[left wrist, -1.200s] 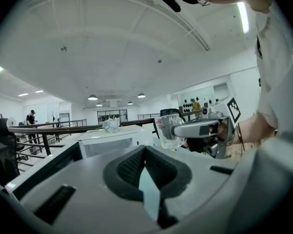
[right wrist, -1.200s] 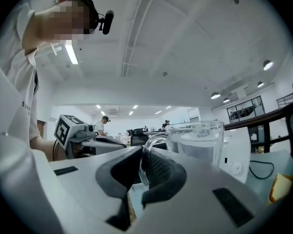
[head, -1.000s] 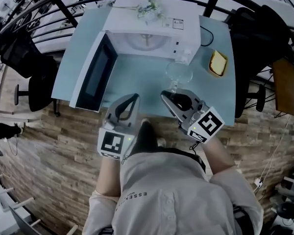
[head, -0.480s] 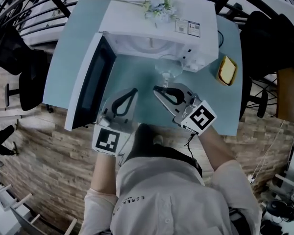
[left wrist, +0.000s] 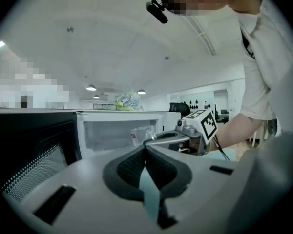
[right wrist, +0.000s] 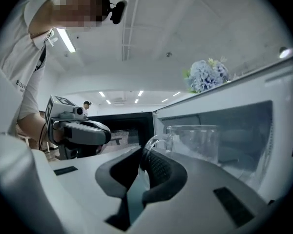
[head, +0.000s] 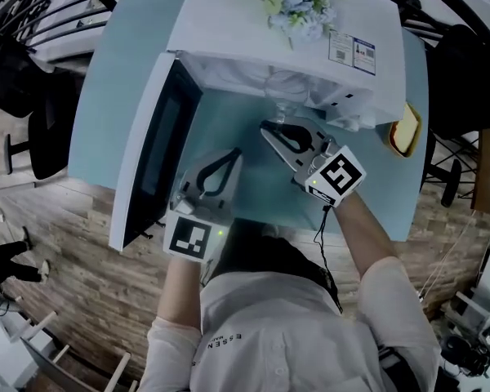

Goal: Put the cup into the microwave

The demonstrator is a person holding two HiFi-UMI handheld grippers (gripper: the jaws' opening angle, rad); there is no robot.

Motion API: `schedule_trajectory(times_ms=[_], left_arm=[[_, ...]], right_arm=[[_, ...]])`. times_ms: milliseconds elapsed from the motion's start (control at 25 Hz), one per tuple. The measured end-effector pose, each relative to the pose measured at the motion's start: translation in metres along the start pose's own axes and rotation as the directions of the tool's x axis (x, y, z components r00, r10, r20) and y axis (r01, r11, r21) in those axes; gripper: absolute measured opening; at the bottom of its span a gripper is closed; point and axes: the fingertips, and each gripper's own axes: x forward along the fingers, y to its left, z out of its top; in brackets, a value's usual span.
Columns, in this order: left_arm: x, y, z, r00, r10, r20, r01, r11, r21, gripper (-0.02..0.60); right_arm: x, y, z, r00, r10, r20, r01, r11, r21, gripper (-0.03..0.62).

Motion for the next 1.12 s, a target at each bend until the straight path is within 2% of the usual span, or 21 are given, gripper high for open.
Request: schedule_trajectory(times_ms=[200,440,600,880,1120], left_arm=[[0.01,0.019,-0.018,1.0,0.017,-0.017,-0.018,0.999,-0.04,0.002],[0.021,0.026,-0.028,1.0,0.009,-0.03,-0.01,1.0,-0.02,0.002],[0.028,0.028,-0.037,0.998,0.005,-0.056,-0.007,0.999,-0.032,0.002],[0.034,0.032,-0.04,0.998,-0.001,-0.056,0.0,1.0,-0.025,0.002],[0.038,0.032,-0.043,0.998,-0.011,-0.063,0.008,0.999,-0.038,0.002]], right_arm=[[0.023,-0.026,-0.012,1.0,-0.01,0.007,0.01,1.0,0.006,0.032],[0.041,-0.052,-0.019,0.999,-0.038,0.027,0.038,0.999,0.013,0.032],[0.046,-0.061,-0.026,0.999,-0.043,0.023,0.043,0.999,0.019,0.032],[0.05,-0.07,-0.034,0.998,-0.049,0.028,0.049,0.999,0.007,0.032],[0.049,-0.083,-0.047,0.995,-0.099,0.005,0.099,0.994,0.036,0.031]])
